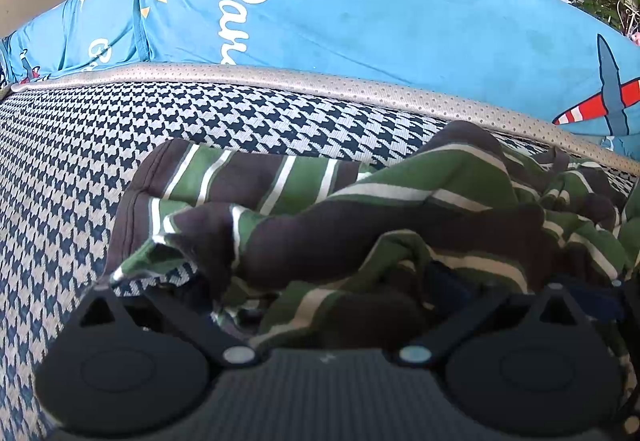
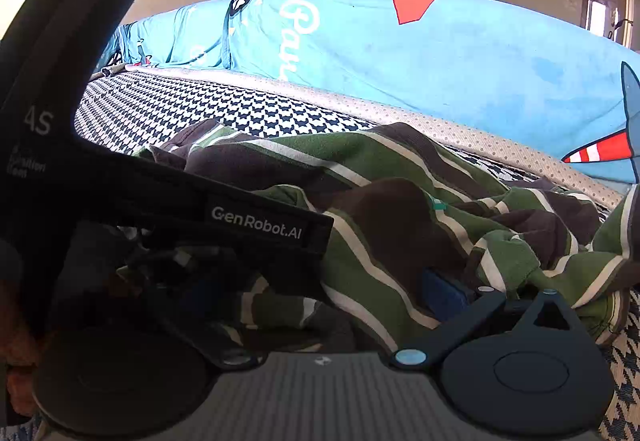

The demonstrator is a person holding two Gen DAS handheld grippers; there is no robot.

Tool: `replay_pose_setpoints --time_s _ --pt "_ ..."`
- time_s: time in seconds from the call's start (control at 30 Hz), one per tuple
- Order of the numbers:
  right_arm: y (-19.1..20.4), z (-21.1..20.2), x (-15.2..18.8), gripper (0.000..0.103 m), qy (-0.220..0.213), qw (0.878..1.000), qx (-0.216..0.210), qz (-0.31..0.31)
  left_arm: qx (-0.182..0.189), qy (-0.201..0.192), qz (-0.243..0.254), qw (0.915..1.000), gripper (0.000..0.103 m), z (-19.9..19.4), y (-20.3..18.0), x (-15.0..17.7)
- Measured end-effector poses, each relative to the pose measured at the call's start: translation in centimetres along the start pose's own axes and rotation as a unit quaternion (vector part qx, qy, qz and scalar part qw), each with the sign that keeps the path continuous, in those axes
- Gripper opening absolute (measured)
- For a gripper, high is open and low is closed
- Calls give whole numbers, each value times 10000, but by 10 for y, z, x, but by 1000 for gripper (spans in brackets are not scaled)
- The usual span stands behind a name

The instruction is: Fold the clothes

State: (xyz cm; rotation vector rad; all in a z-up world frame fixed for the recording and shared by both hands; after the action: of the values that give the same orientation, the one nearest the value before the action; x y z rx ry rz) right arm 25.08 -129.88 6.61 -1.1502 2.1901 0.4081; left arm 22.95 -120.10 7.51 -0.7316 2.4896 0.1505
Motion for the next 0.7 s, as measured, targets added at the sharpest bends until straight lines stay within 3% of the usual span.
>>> replay_pose_setpoints --time_s 0.7 --pt "2 1 -2 103 -1 10000 -6 9 65 85 4 9999 103 -2 4 6"
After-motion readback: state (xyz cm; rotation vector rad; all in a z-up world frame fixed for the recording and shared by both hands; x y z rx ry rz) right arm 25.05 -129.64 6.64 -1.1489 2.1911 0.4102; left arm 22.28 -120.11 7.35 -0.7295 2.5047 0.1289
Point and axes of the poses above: each gripper's, at about its wrist camera, not at the fingertips, and z roughly the way its jaws point, y to its left, x to its underside, the point moved 7 cm from there along z, roughly the way its jaws point, and after that the axes turned 12 degrees about y, right-handed, at the moved point
